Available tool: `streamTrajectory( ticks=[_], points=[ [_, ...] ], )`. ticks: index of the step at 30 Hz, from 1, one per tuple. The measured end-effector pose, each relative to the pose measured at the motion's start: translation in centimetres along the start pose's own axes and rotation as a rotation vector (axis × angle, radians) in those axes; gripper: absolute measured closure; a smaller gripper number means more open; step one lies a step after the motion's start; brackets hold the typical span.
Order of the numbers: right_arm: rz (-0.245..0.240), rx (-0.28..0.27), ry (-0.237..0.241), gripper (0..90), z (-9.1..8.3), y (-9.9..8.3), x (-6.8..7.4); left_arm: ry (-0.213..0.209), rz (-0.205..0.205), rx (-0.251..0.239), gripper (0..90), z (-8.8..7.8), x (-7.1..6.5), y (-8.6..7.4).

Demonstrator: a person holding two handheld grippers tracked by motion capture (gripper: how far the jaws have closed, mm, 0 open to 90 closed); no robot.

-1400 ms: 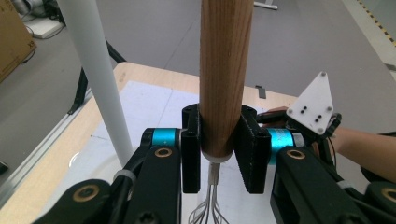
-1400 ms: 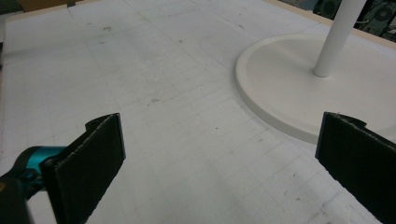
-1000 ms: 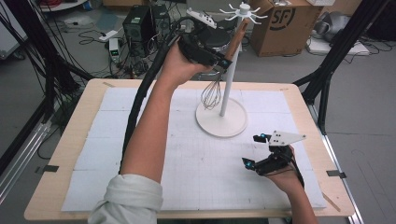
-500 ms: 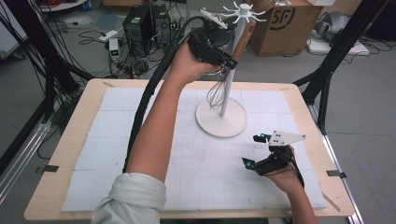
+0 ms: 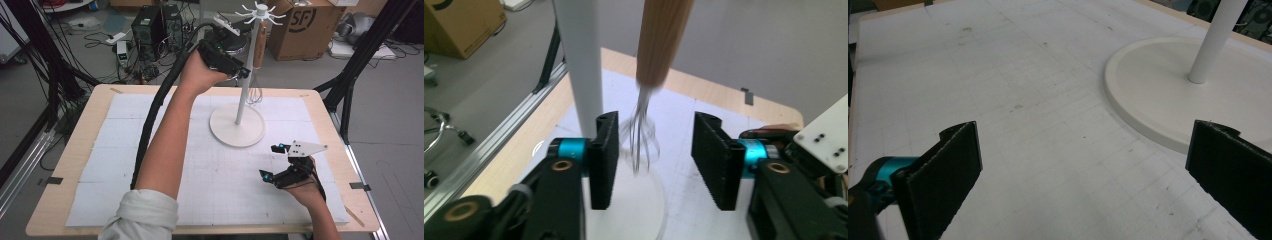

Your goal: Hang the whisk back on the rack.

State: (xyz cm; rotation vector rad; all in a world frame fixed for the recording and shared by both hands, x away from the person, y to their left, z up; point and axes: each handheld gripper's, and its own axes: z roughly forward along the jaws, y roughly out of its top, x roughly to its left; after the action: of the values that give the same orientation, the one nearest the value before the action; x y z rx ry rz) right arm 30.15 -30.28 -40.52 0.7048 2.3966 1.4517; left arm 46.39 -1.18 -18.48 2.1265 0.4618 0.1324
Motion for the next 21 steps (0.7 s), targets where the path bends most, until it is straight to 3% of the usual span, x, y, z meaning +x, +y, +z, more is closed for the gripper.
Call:
streamTrajectory(
  ticks=[8,12,21],
  points=[
    [0.000,0.003,0.004,0.4,0.0,0.0,0.0,-0.022,-0.002,0.000,41.0,-1.4,0.0,-2.5],
    [0.006,-0.006,-0.002,0.4,-0.2,-0.1,-0.2,-0.039,-0.006,-0.030,38.1,-2.0,-0.3,-3.8],
    [0.007,-0.015,0.000,0.4,-0.2,-0.1,-0.2,-0.038,-0.013,-0.016,27.6,-2.6,-0.6,-6.3]
  ],
)
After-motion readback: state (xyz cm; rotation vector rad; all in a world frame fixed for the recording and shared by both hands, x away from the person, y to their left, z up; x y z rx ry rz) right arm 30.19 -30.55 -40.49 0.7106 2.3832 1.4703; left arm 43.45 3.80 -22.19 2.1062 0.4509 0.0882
